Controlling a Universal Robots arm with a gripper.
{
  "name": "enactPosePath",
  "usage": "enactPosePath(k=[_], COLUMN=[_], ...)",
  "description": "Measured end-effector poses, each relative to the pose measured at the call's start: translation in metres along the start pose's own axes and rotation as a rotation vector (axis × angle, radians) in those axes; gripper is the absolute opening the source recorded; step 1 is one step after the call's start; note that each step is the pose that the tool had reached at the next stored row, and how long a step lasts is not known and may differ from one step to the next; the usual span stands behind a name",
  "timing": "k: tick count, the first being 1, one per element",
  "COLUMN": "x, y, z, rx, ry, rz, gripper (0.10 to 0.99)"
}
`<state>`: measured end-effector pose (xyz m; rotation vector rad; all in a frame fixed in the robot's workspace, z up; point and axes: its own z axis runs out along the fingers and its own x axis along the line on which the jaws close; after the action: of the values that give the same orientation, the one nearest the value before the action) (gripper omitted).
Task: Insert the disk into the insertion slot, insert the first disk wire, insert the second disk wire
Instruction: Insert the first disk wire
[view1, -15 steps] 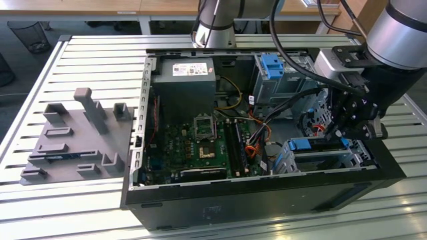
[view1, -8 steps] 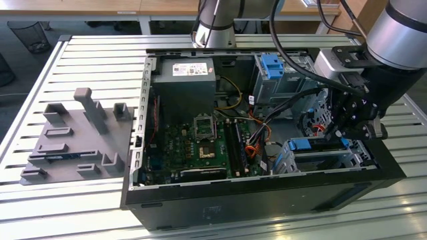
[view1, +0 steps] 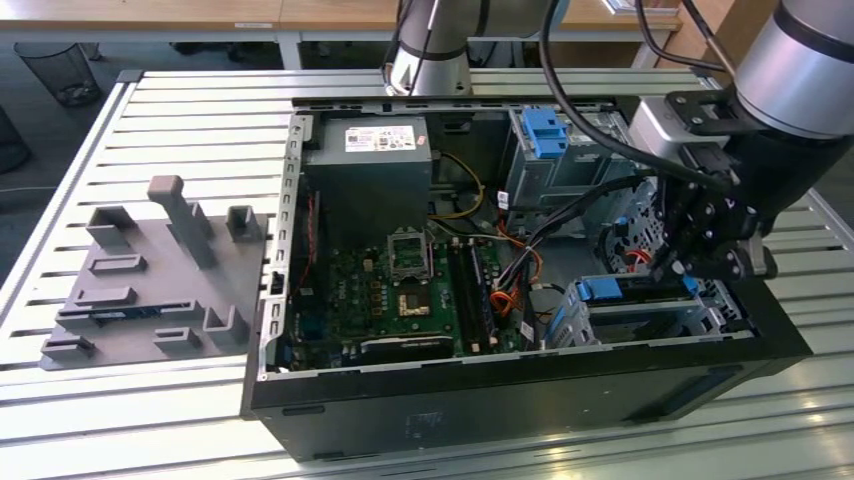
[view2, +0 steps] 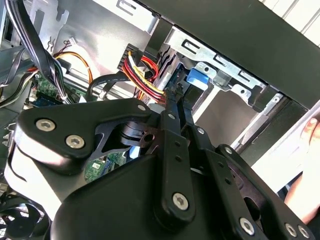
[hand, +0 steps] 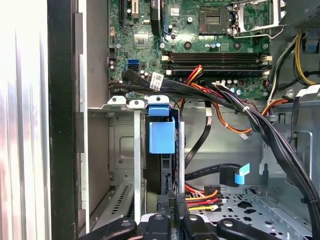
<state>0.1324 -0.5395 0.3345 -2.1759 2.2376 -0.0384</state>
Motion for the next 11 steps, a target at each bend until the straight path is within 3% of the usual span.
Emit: enactPosePath(k=[11], x=[0.0002], y=[0.0000], z=[0.0006], rx=[0.000], ry=[-0.0001], rz=[0.002], gripper=[0.169])
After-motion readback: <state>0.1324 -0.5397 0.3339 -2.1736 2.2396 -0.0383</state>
